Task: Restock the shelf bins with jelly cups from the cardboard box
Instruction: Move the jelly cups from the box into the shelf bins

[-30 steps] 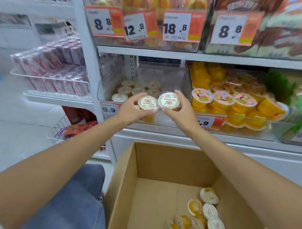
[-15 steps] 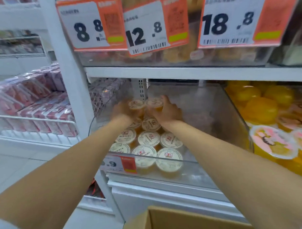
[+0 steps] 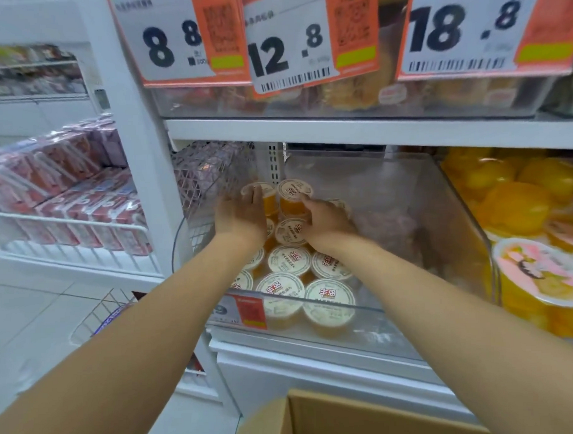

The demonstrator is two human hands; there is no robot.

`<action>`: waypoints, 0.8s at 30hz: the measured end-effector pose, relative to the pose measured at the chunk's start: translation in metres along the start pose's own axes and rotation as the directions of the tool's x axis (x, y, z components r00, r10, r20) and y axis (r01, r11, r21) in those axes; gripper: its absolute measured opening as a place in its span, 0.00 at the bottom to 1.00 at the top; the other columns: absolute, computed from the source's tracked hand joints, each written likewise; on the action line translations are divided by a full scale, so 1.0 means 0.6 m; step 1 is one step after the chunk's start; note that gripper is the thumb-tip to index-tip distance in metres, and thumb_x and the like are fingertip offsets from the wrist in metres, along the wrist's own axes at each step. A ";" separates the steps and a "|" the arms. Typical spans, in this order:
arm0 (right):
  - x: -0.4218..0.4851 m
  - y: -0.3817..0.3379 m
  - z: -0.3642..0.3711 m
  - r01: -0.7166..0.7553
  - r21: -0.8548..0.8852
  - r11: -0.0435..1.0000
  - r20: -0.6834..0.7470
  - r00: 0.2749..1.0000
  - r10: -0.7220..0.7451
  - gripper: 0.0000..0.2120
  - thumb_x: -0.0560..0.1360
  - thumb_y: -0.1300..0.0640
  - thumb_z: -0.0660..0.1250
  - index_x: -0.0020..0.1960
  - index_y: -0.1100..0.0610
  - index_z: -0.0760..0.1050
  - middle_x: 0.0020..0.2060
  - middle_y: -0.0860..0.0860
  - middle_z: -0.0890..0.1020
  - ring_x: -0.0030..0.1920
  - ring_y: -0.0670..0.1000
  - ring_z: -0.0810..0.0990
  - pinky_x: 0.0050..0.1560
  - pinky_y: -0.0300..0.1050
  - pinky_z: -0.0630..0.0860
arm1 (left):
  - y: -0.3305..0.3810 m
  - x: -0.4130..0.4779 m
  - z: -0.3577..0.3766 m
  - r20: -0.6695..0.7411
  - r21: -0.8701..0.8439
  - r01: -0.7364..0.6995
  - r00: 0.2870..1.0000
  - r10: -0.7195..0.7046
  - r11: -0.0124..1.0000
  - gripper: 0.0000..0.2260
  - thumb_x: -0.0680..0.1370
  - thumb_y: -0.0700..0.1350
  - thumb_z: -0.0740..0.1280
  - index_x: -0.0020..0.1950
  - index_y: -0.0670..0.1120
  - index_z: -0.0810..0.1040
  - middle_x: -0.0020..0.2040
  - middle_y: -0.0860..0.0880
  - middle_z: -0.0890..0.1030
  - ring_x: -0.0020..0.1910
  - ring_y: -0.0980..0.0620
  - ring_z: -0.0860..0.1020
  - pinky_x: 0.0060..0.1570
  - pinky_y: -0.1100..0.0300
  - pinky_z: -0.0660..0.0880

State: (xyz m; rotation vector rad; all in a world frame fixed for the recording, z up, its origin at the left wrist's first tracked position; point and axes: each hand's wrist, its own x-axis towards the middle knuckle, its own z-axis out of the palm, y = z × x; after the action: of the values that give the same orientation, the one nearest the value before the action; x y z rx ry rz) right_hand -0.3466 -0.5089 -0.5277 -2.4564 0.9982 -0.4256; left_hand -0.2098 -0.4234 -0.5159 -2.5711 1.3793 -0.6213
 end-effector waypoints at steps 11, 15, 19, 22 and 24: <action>-0.167 -0.023 -0.094 0.134 -0.134 0.982 -0.185 0.970 -0.158 0.15 0.72 0.63 0.62 0.55 0.56 0.81 0.52 0.54 0.83 0.51 0.57 0.80 0.54 0.50 0.77 | 0.003 -0.105 -0.074 0.096 -0.600 0.119 0.992 -0.077 0.791 0.09 0.79 0.44 0.60 0.56 0.43 0.75 0.57 0.41 0.79 0.51 0.40 0.79 0.49 0.49 0.78; -0.285 -0.003 -0.126 0.211 -0.231 0.950 -0.286 0.918 -0.274 0.09 0.73 0.62 0.62 0.49 0.59 0.80 0.47 0.55 0.80 0.50 0.56 0.77 0.46 0.48 0.73 | 0.056 -0.201 -0.152 0.034 -0.752 0.089 0.995 -0.096 0.653 0.05 0.77 0.46 0.62 0.49 0.47 0.76 0.50 0.46 0.81 0.49 0.43 0.78 0.49 0.50 0.76; -0.400 0.059 -0.108 0.187 -0.200 0.962 -0.300 0.923 -0.242 0.05 0.72 0.60 0.64 0.45 0.58 0.79 0.43 0.53 0.80 0.44 0.56 0.79 0.37 0.48 0.74 | 0.133 -0.310 -0.195 0.023 -0.811 0.003 0.999 0.028 0.585 0.05 0.73 0.46 0.62 0.37 0.49 0.69 0.37 0.49 0.76 0.40 0.46 0.74 0.37 0.54 0.69; -0.479 0.138 -0.075 0.005 -0.118 0.993 -0.115 0.993 -0.019 0.08 0.74 0.60 0.62 0.48 0.56 0.79 0.46 0.52 0.81 0.46 0.54 0.78 0.43 0.47 0.74 | 0.197 -0.376 -0.159 0.233 -0.825 0.118 0.962 0.142 0.553 0.07 0.72 0.46 0.64 0.35 0.49 0.69 0.36 0.48 0.76 0.42 0.44 0.77 0.38 0.55 0.71; -0.533 0.201 -0.043 -0.134 -0.092 0.987 0.058 0.989 0.139 0.09 0.75 0.60 0.61 0.49 0.55 0.80 0.47 0.51 0.82 0.48 0.53 0.79 0.46 0.45 0.75 | 0.240 -0.418 -0.108 0.353 -0.786 0.156 0.908 0.227 0.599 0.06 0.73 0.46 0.65 0.37 0.46 0.74 0.39 0.46 0.80 0.44 0.44 0.79 0.42 0.54 0.75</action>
State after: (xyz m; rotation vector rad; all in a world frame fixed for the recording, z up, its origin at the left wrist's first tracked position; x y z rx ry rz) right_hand -0.6481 -0.3647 -0.6033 -2.4424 1.1719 -0.2613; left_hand -0.4697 -0.2939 -0.5757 -2.9832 1.8043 0.7712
